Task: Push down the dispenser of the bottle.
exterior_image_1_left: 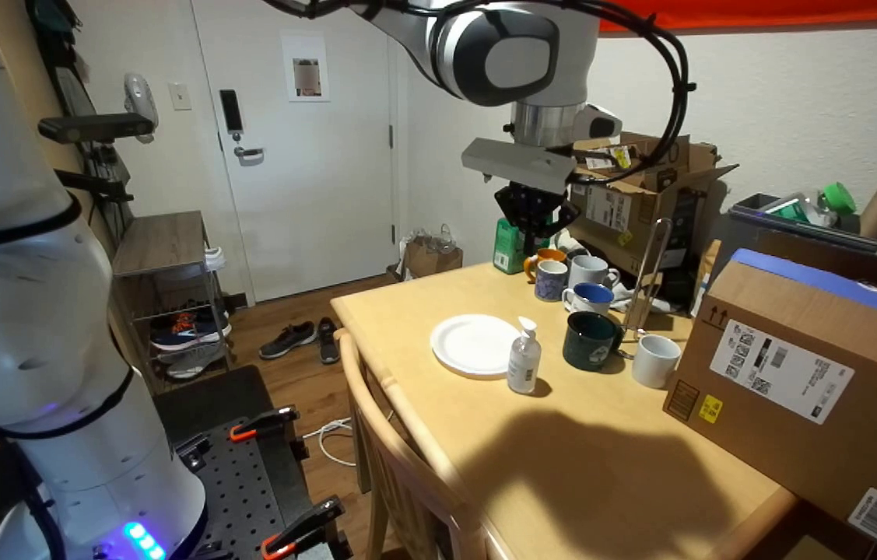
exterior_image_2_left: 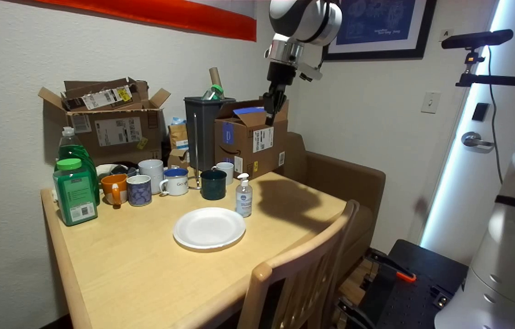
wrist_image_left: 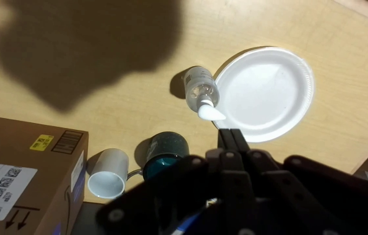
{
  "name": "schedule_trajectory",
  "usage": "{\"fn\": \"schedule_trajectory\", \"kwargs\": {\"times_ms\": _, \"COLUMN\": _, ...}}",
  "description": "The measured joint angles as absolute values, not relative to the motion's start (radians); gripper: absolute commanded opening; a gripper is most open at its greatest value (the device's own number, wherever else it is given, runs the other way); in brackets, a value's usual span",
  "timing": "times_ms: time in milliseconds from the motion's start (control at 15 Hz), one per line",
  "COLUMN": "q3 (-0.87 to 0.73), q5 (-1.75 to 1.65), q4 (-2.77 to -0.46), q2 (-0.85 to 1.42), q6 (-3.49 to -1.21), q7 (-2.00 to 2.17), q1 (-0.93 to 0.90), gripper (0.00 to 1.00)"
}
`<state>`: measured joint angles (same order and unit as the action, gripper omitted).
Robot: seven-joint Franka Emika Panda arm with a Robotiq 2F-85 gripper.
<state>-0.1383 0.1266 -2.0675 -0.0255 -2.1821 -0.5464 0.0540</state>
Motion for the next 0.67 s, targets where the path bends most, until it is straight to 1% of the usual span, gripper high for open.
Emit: {"fn": "schedule_trajectory", "kwargs": {"times_ms": 667, "q3": -0.096, "q5": 0.127, "q4": -2.026, "q2": 0.03, "q6": -2.17, "q7": -0.547, "q1": 0.053, "gripper": 0.0}}
